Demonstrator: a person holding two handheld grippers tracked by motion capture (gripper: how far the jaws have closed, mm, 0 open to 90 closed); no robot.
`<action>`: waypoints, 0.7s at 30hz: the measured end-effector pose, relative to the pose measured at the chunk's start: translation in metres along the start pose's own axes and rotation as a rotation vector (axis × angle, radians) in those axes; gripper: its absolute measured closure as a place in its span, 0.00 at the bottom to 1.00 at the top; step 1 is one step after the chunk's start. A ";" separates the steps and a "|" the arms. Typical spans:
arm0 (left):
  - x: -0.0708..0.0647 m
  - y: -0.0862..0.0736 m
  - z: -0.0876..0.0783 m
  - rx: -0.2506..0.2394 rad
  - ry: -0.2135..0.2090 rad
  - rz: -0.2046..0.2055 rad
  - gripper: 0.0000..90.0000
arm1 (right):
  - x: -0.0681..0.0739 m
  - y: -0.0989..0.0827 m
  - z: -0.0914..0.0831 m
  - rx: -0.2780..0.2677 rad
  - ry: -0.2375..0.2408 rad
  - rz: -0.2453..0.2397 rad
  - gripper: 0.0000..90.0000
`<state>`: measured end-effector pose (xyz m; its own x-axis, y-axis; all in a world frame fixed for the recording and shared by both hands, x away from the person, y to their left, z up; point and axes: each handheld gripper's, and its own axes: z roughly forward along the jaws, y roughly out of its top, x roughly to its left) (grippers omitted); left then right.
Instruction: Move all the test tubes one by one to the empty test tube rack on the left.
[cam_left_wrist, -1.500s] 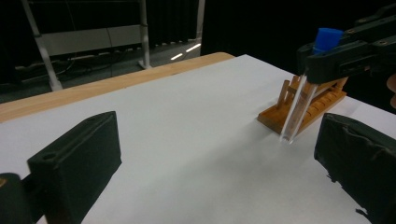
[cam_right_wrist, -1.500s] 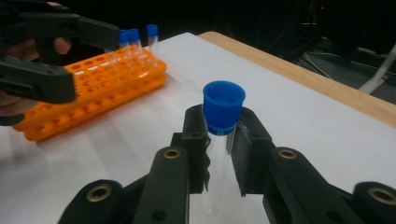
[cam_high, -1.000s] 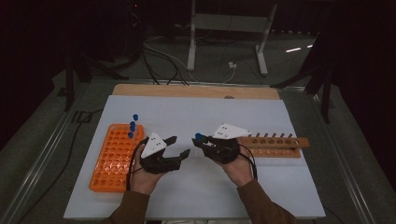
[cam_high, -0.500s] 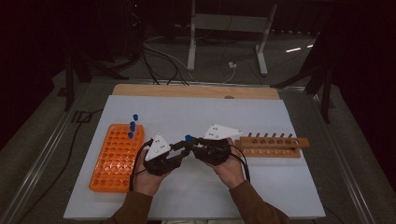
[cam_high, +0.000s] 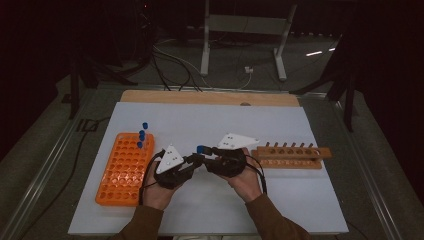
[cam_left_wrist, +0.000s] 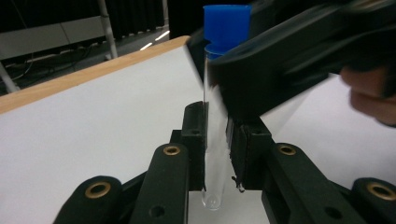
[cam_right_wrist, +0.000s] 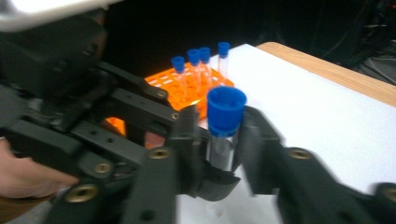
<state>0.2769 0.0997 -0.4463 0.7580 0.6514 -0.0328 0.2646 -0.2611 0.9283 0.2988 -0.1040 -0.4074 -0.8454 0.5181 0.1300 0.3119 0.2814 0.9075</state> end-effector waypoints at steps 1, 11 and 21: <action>0.001 -0.001 0.000 0.002 0.005 -0.006 0.87 | 0.000 0.001 -0.001 -0.003 0.000 0.000 0.62; 0.018 -0.008 -0.013 0.005 0.060 -0.043 0.87 | -0.005 0.002 -0.015 -0.015 -0.075 -0.004 0.14; 0.034 -0.012 -0.032 -0.019 0.119 -0.076 0.87 | -0.026 -0.014 -0.025 0.006 -0.133 0.011 0.00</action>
<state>0.2803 0.1476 -0.4468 0.6598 0.7490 -0.0604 0.3062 -0.1946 0.9319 0.3057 -0.1420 -0.4135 -0.7773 0.6234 0.0851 0.3233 0.2797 0.9040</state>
